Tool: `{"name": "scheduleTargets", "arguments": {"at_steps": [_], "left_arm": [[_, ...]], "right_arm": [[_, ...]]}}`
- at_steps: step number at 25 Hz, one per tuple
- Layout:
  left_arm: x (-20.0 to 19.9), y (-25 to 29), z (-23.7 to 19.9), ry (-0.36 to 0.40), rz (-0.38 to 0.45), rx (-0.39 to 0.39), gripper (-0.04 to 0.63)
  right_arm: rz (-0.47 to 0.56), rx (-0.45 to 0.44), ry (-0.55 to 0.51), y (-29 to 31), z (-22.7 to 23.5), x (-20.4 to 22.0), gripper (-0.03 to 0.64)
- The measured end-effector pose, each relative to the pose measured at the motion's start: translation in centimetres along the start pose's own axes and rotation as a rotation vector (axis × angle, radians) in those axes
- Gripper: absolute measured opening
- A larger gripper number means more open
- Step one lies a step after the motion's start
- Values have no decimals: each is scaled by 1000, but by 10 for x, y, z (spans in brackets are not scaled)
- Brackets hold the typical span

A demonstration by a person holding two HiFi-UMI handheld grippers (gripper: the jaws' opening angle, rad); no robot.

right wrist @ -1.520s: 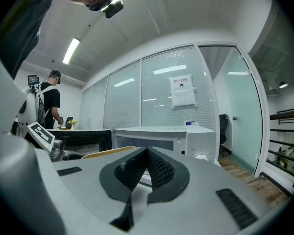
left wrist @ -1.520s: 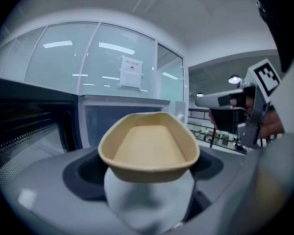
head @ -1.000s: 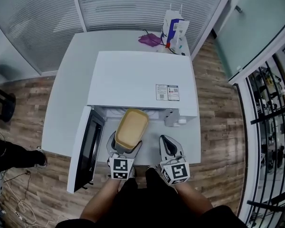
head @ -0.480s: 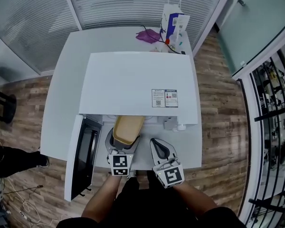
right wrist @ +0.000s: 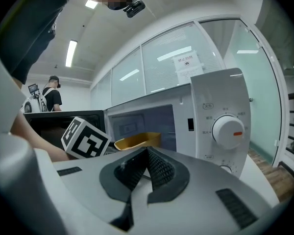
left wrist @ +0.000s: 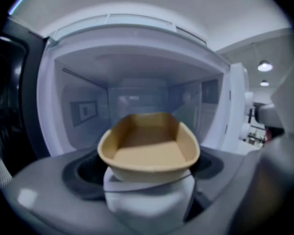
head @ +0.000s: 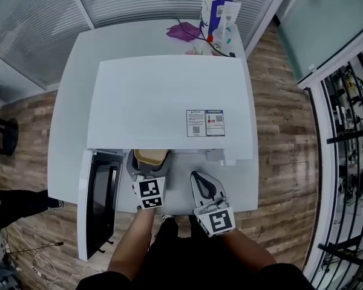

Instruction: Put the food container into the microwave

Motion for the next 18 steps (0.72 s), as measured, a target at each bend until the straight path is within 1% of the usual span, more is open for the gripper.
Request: {"name": "scheduleTargets", "arguments": {"at_steps": [4,7,10,13,18], "left_arm": [[-2,17,-8,-35,-26,-41,500],[-4,24,-10,-41,-38,-65,500],[-6,30,-12,-59,-51,-93,500],[-6,39,-12,-78,-77,-114,500],[-4,41,-14,-79,-118,-138,506]], "right_arm": [[-8,-8,9,0,3,8,5],[3,-21,19,0,1,9,5],[6,-9,41,-2,7,9,5],[-11,14,29,-4,18,10,5],[-9,12,25,-5,20,13,5]]}}
Point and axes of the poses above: the fingertips, and each gripper's own axes: y forward along the fingers, z to its right, x out of its underside, the point moved 2 cm from there along -y, backward along the fingers, and after that the axes turned 8 degrees about -z, right-handed, at the moved point
